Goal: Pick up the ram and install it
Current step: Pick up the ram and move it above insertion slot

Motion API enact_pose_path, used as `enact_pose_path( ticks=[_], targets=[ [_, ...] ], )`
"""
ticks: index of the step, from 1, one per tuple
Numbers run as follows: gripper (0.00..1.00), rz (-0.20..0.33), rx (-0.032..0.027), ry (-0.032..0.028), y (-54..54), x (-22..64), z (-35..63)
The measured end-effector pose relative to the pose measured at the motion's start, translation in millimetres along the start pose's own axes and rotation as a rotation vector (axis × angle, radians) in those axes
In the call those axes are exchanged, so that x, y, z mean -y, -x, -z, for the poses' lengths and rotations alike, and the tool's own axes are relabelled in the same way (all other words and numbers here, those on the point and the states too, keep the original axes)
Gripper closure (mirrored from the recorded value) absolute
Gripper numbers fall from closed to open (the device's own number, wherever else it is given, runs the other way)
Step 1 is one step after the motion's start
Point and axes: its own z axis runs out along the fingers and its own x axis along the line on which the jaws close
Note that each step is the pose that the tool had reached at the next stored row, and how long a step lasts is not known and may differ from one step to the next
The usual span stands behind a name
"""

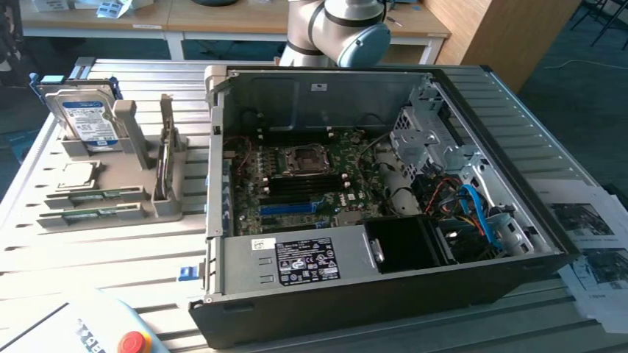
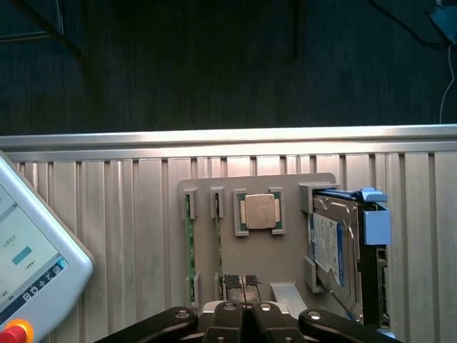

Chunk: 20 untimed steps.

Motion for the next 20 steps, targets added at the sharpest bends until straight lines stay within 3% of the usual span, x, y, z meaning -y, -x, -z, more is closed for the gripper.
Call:
enact_pose_path(
  ticks=[11, 14, 18, 20],
  targets=[
    [0.9, 0.088, -0.0017, -0.003, 0.0, 0.1, 0.0],
    [0.9, 0.091, -0.0022, -0.0035, 0.0, 0.1, 0.0],
    [0.9, 0.092, -0.0041, -0.0134, 0.2, -0.6, 0.1],
    [0.9, 0.092, -0.0043, -0.0148, 0.2, -0.5, 0.0]
  ],
)
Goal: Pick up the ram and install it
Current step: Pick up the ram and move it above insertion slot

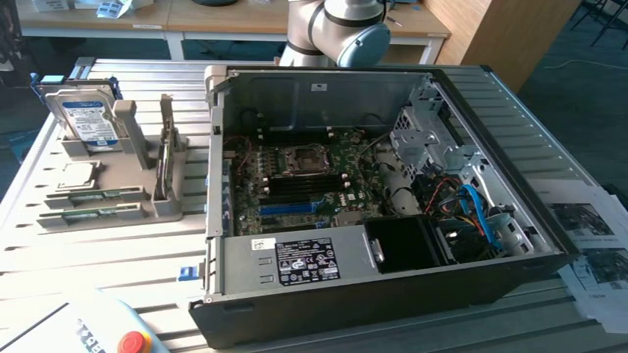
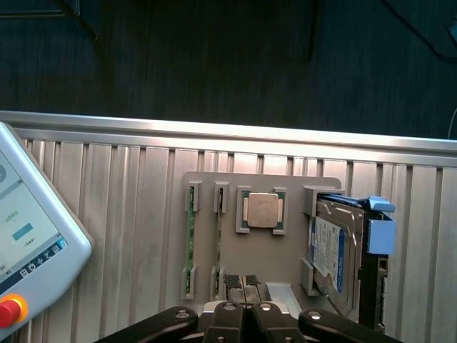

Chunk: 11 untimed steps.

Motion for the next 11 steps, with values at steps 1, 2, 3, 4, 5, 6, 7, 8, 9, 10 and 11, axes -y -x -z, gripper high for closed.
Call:
enact_pose_path(
  ticks=[1, 2, 3, 4, 5, 6, 7, 8, 9, 10, 11],
  targets=[
    [0.9, 0.0, 0.0, -0.0002, 0.0, -0.1, -0.1],
    [0.9, 0.0, -0.0001, -0.0002, 0.1, -0.1, -0.1],
    [0.9, 0.0, -0.0002, -0.0002, 0.1, -0.1, 0.0],
    [0.9, 0.0, -0.0002, -0.0003, 0.1, -0.1, 0.0],
    [0.9, 0.001, -0.0003, -0.0005, 0.1, -0.1, 0.0],
    [0.9, 0.003, -0.0002, -0.0006, 0.1, 0.2, 0.0],
    [0.9, 0.006, -0.0002, -0.0007, 0.1, 0.8, 0.0],
    [0.9, 0.008, -0.0002, -0.0007, -0.1, 1.7, 0.0],
    [0.9, 0.011, -0.0002, -0.0009, -0.4, 2.8, 0.0],
    [0.9, 0.013, -0.0002, -0.001, -0.6, 3.8, -0.1],
    [0.9, 0.015, -0.0002, -0.0011, -0.8, 4.9, -0.1]
  ],
)
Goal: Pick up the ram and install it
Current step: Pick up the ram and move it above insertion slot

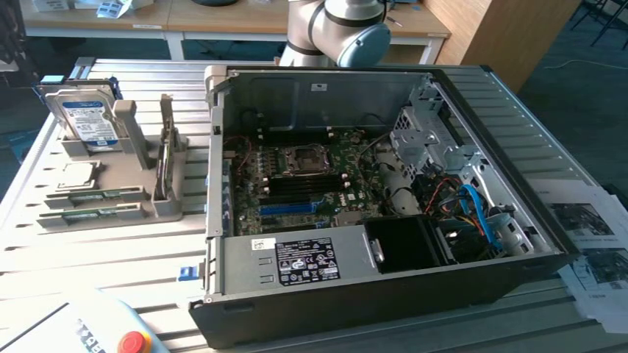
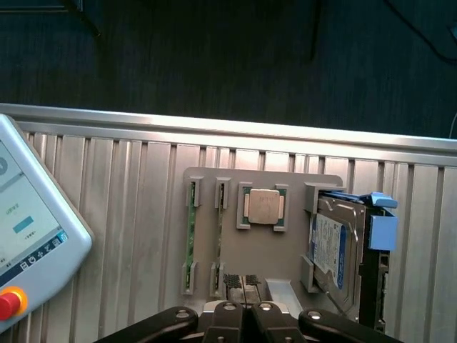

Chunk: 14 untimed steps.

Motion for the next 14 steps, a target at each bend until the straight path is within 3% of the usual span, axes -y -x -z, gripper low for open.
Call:
enact_pose_path(
  ticks=[10, 14],
  targets=[
    [0.9, 0.023, -0.0001, -0.0007, -2.5, 11.0, 0.0],
    [0.9, 0.027, -0.0002, -0.0007, -2.6, 11.4, 0.0]
  ],
)
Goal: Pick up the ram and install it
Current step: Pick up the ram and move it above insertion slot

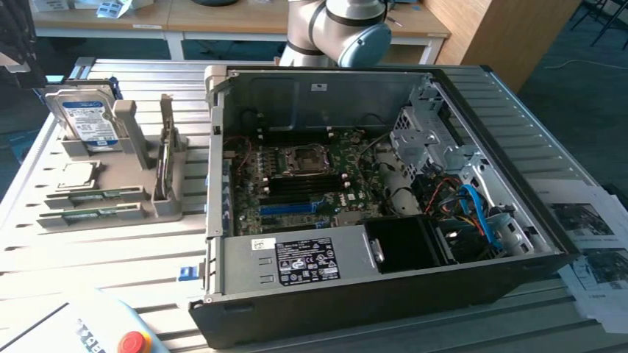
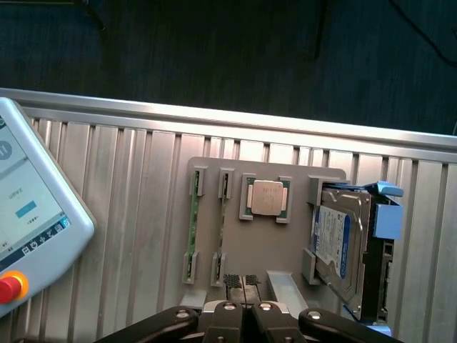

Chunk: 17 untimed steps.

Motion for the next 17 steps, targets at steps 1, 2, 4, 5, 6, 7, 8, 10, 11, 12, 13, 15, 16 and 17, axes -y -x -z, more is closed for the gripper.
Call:
enact_pose_path(
  ticks=[1, 2, 4, 5, 6, 7, 8, 10, 11, 12, 13, 15, 16, 17],
  targets=[
    [0.9, 0.0, 0.0, 0.0, 0.0, 0.1, 0.0],
    [0.9, 0.001, 0.0, 0.0, -0.1, 0.1, 0.0],
    [0.9, 0.002, 0.0, -0.0001, -0.1, 0.1, 0.0],
    [0.9, 0.002, 0.0, -0.0001, -0.1, 0.1, 0.0],
    [0.9, 0.002, 0.0, -0.0001, -0.1, 0.1, 0.0],
    [0.9, 0.003, 0.0, -0.0002, -0.1, 0.1, 0.0],
    [0.89, 0.003, 0.0, -0.0002, -0.1, 0.1, 0.0],
    [0.84, 0.004, 0.0, -0.0002, -0.1, 0.1, 0.0],
    [0.84, 0.004, 0.0, -0.0002, -0.1, 0.1, 0.0],
    [0.76, 0.004, 0.0, -0.0002, -0.1, 0.1, 0.0],
    [0.76, 0.005, 0.0, -0.0002, -0.1, 0.1, 0.0],
    [0.76, 0.018, 0.0, -0.0007, -0.1, 0.1, 0.0],
    [0.76, 0.019, 0.0, -0.0007, -0.1, 0.1, 0.0],
    [0.76, 0.019, 0.0, -0.0007, -0.1, 0.1, 0.0]
  ],
)
